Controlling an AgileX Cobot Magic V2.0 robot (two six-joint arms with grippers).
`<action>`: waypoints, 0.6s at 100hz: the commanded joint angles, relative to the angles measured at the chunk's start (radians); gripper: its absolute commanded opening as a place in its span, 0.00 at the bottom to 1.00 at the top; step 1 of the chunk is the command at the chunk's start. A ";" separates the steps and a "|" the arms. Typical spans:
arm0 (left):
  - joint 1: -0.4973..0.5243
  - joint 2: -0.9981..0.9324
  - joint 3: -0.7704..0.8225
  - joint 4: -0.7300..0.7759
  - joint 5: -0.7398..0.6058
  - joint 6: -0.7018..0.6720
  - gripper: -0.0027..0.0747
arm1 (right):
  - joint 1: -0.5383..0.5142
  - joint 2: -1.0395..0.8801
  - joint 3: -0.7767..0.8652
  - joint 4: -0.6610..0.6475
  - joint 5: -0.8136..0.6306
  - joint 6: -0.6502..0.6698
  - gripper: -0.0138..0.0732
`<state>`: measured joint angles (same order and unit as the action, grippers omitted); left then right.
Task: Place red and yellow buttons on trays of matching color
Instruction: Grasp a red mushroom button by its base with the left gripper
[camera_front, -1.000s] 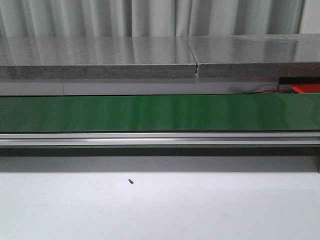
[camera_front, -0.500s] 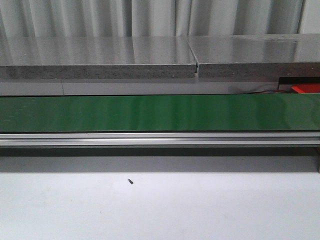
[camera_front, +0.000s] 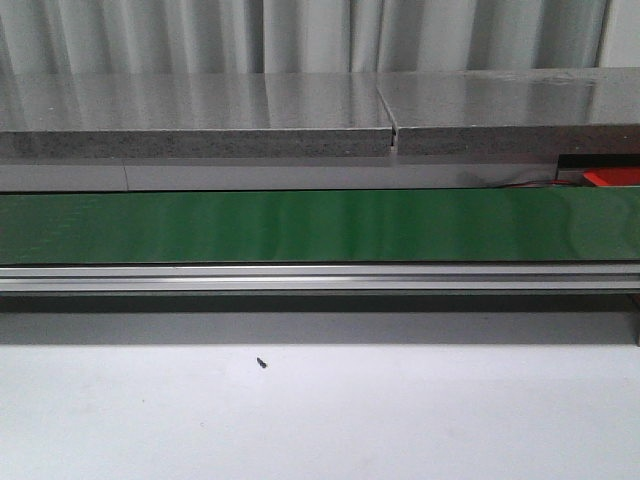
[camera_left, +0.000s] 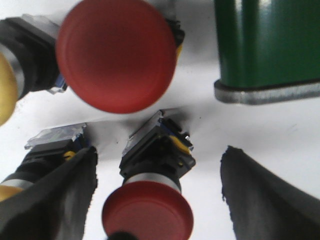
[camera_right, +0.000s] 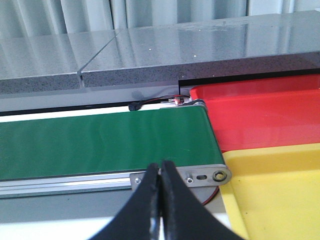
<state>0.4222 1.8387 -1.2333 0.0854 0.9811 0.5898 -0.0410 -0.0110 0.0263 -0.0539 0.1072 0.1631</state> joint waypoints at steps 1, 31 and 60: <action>0.001 -0.045 -0.032 -0.002 -0.013 0.003 0.51 | -0.008 -0.018 -0.013 -0.012 -0.073 -0.004 0.08; 0.001 -0.075 -0.032 0.006 -0.014 0.003 0.24 | -0.008 -0.018 -0.013 -0.012 -0.073 -0.004 0.08; 0.003 -0.240 -0.034 -0.016 0.109 -0.010 0.24 | -0.008 -0.018 -0.013 -0.012 -0.073 -0.004 0.08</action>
<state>0.4222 1.6990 -1.2349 0.0893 1.0611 0.5899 -0.0410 -0.0110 0.0263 -0.0539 0.1072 0.1631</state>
